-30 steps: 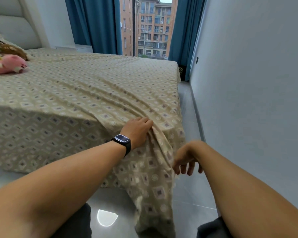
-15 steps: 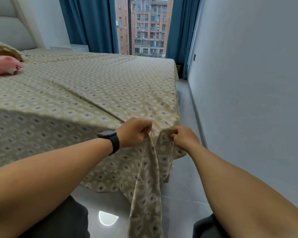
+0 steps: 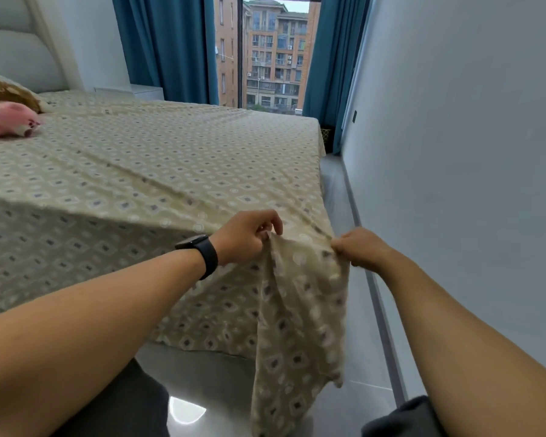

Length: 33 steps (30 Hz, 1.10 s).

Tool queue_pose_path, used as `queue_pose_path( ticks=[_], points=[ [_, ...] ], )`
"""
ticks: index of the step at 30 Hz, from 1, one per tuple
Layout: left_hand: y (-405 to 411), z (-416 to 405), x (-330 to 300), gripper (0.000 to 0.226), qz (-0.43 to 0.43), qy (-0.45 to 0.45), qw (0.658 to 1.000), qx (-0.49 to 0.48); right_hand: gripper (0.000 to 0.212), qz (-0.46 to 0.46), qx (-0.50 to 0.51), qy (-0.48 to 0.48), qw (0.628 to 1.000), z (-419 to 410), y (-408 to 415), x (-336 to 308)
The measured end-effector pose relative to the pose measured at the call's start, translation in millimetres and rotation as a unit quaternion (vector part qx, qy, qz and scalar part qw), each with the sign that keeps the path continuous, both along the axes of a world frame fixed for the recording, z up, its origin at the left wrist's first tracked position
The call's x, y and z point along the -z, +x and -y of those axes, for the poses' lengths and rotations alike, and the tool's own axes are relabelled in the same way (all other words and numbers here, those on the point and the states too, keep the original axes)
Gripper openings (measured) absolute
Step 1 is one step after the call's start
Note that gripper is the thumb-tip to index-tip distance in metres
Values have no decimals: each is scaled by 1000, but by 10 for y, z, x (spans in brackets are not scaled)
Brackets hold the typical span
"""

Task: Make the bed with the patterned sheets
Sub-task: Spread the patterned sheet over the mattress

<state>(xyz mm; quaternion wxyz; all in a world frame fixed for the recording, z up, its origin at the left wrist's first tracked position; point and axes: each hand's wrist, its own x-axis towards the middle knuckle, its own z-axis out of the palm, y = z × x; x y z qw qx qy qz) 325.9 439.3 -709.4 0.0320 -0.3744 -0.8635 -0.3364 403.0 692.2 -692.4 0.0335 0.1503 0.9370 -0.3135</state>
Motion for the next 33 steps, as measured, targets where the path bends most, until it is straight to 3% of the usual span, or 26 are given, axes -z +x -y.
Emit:
queue_pose_path(
  ticks=[2,4,11,14,16,18,19,21,23,24,28,31,33],
  points=[
    [27,-25,103,39,3,-110,993,31,23,122,-13,29,992,107,18,186],
    [28,-54,225,37,-13,-204,978,46,22,174,-25,40,984,190,-35,375],
    [-53,-50,249,27,-2,-194,980,52,18,215,-67,40,974,181,-83,610],
    [-74,-44,221,23,-27,-162,986,23,21,128,4,14,992,89,-93,679],
    [-93,-59,197,19,-47,-141,989,-5,31,18,125,-57,990,16,-178,752],
    [-102,-83,200,18,-57,-140,988,-24,37,-46,251,-186,949,-40,-257,815],
    [-109,-94,214,18,-61,-146,987,-28,40,-35,293,-265,918,-45,-286,860],
    [-117,-120,233,19,-74,-160,984,-36,32,24,286,-387,876,-11,-265,895],
    [-116,-147,241,21,-84,-172,981,-37,13,61,215,-456,861,33,-232,837],
    [-112,-152,241,21,-84,-177,980,-38,18,53,194,-478,855,50,-247,806],
    [-111,-145,244,22,-76,-178,980,-43,15,20,159,-358,920,102,-316,712],
    [-113,-154,241,22,-75,-175,981,-44,33,45,150,-133,979,19,-354,909],
    [-134,-157,239,21,-73,-172,981,-46,33,60,143,-10,988,-15,-339,966]
  ],
)
